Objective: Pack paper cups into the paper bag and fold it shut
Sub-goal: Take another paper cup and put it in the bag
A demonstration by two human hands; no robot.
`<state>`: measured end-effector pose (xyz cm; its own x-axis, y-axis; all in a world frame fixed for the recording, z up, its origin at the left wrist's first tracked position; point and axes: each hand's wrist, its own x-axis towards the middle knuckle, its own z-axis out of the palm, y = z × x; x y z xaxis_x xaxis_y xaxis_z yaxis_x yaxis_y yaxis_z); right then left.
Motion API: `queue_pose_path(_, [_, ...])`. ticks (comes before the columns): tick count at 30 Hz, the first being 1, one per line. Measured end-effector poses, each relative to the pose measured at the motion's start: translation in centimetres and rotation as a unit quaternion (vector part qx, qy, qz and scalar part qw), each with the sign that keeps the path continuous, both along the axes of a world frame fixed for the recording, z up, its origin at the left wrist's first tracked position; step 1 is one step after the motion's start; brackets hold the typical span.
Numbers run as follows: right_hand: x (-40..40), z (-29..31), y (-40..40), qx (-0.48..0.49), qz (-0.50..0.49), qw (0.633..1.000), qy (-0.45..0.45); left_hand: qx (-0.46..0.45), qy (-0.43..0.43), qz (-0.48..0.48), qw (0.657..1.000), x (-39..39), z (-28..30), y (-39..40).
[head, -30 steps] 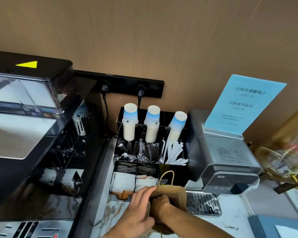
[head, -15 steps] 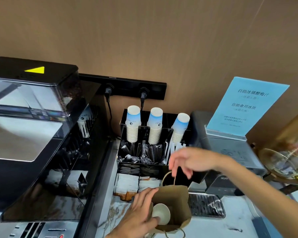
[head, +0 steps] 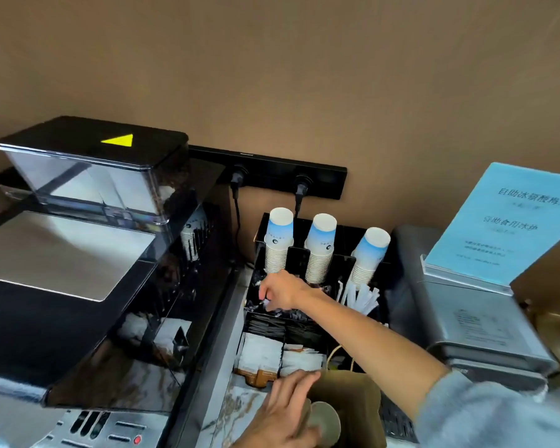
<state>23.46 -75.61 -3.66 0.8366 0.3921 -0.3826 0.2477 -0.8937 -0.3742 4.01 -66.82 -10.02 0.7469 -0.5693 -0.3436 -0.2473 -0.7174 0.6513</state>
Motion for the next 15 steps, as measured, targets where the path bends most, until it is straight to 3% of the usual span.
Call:
queue_pose_path(5, [1.0, -3.0, 0.3, -0.021, -0.009, 1.000, -0.014, -0.013, -0.004, -0.006, 1.000, -0.2, 0.4, 0.2])
queue_pose_path(15, [1.1, -2.1, -0.7, 0.027, -0.019, 0.999, -0.009, -0.021, 0.001, 0.001, 1.000, -0.4, 0.7, 0.2])
